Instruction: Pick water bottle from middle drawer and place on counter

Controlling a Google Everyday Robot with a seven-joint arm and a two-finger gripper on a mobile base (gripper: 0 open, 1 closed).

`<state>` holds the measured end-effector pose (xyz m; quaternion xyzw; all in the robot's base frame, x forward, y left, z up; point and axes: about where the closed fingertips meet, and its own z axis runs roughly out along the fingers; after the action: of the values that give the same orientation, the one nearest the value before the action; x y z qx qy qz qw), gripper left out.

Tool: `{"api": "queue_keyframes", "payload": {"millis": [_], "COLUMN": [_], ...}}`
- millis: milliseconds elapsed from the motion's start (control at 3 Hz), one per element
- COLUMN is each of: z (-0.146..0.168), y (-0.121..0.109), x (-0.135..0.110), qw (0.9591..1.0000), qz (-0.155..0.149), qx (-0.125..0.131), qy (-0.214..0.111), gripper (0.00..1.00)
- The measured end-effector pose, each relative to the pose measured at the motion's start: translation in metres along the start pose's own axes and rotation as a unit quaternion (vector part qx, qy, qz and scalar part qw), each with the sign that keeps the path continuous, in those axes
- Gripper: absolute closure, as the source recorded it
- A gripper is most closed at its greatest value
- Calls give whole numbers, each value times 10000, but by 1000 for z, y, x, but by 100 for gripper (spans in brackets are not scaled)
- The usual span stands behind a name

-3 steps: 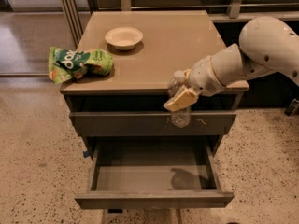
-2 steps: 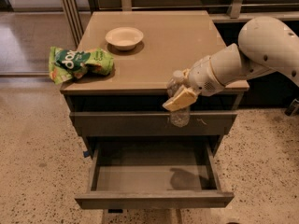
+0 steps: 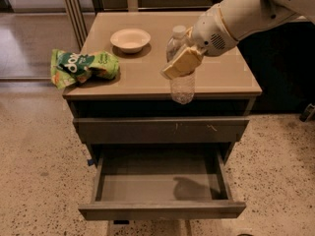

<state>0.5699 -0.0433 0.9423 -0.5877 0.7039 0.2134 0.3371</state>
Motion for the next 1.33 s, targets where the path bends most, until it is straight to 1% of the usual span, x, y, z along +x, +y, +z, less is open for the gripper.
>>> {"api": "queue_keyframes", "payload": {"millis": [333, 667, 1000, 1333], "z": [0, 4, 6, 1], "y": [0, -10, -32, -62], "x": [0, 2, 7, 12], "qw": [10000, 9999, 9998, 9991], "qz": [0, -22, -98, -191], "qx": [-4, 15, 119, 328], "qy": [2, -100, -145, -170], "gripper": [100, 100, 100, 100]}}
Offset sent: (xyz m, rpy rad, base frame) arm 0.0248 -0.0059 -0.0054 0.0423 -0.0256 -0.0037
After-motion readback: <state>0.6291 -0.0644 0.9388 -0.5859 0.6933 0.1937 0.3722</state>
